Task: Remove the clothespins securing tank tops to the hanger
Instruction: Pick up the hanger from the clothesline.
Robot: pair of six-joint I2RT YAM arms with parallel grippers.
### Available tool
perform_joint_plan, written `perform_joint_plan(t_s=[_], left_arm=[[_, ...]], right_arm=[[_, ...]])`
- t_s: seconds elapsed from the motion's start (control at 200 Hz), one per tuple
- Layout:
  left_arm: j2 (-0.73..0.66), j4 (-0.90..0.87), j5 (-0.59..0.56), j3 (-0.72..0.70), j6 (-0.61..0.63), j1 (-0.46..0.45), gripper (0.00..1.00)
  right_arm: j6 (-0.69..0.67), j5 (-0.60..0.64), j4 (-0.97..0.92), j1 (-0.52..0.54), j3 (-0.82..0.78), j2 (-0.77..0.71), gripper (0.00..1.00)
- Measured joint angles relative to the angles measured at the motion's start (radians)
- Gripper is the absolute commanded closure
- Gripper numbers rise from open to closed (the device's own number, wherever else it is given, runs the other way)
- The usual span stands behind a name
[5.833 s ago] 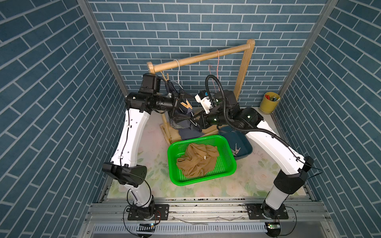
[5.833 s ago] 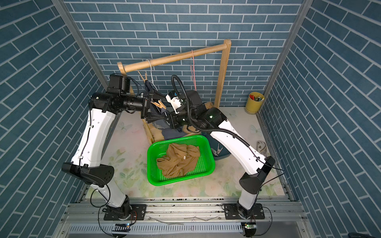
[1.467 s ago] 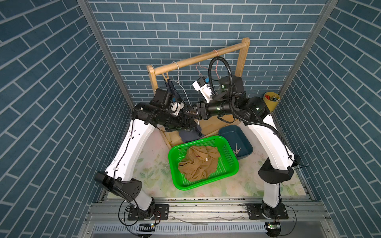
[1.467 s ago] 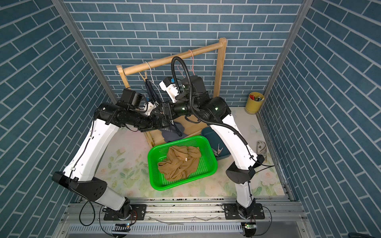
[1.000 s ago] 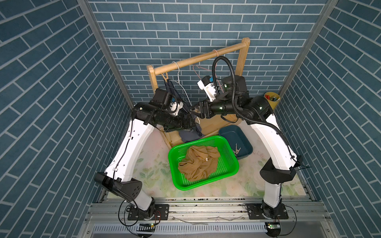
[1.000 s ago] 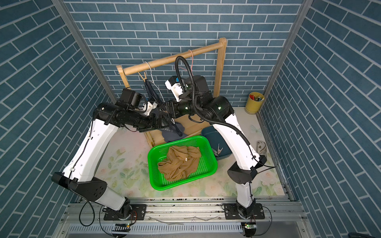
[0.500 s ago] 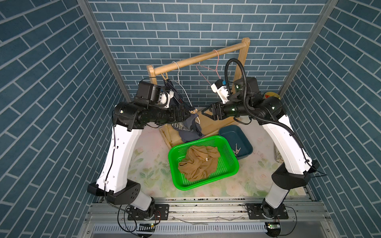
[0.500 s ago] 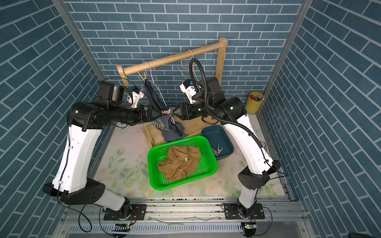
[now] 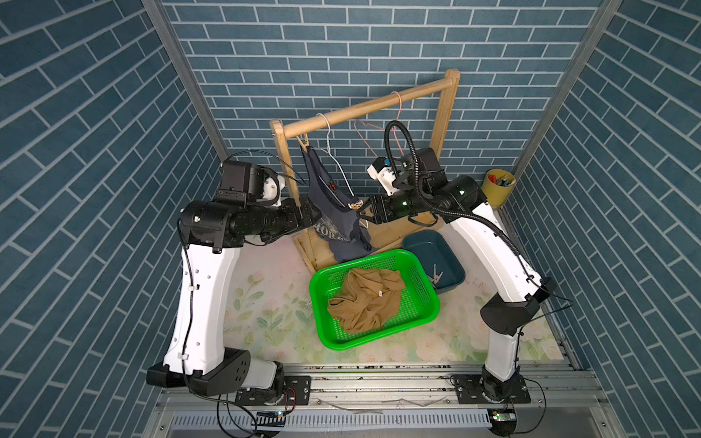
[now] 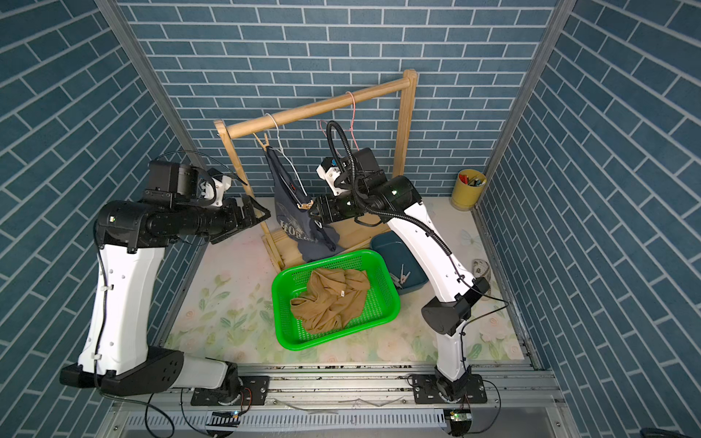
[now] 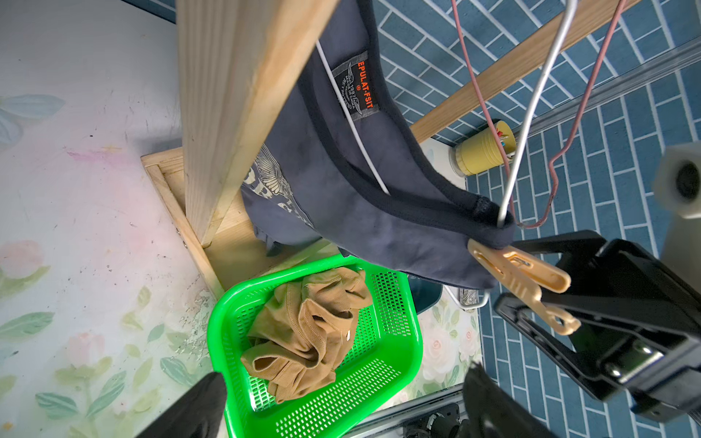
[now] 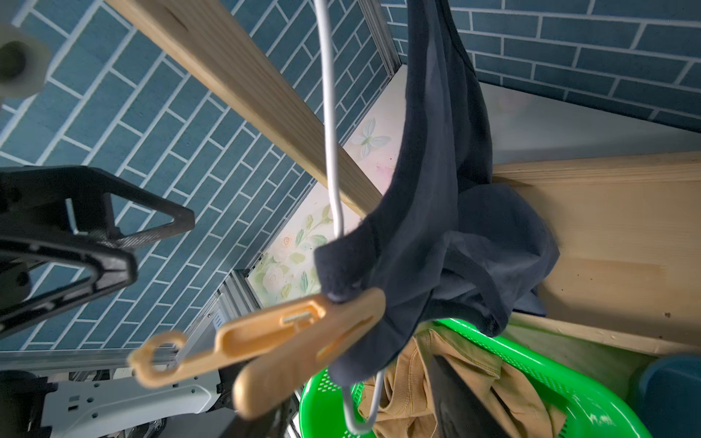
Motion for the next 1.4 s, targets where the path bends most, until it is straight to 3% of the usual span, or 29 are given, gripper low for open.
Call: perform_joint_plan(t_s=[0.16, 0.29, 0.38, 0.91, 1.225, 1.4], left_arm=[[-0.008, 0.0, 0.001, -0.016, 0.0, 0.003, 0.01], [-0.016, 0.003, 0.003, -0.034, -0.003, 0.004, 0.01], [-0.016, 0.008, 0.006, -0.038, -0.006, 0.004, 0.01], [0.009, 0.022, -0.034, 0.026, -0.034, 0.005, 0.02], [0.05, 0.036, -0.176, 0.043, -0.039, 0.005, 0.03], [0.158, 0.066, -0.237, 0.082, -0.025, 0.021, 0.04]], right_arm=[[-0.008, 0.022, 0.0, 0.005, 0.008, 0.045, 0.55], [-0.019, 0.05, 0.011, 0.01, 0.006, 0.048, 0.86], [-0.028, 0.063, 0.028, 0.012, 0.006, 0.048, 1.0], [-0.04, 0.134, 0.005, 0.021, 0.005, 0.0, 1.0], [-0.04, 0.157, -0.042, 0.021, 0.011, -0.095, 1.0], [-0.028, 0.161, -0.056, 0.026, 0.011, -0.146, 1.0]])
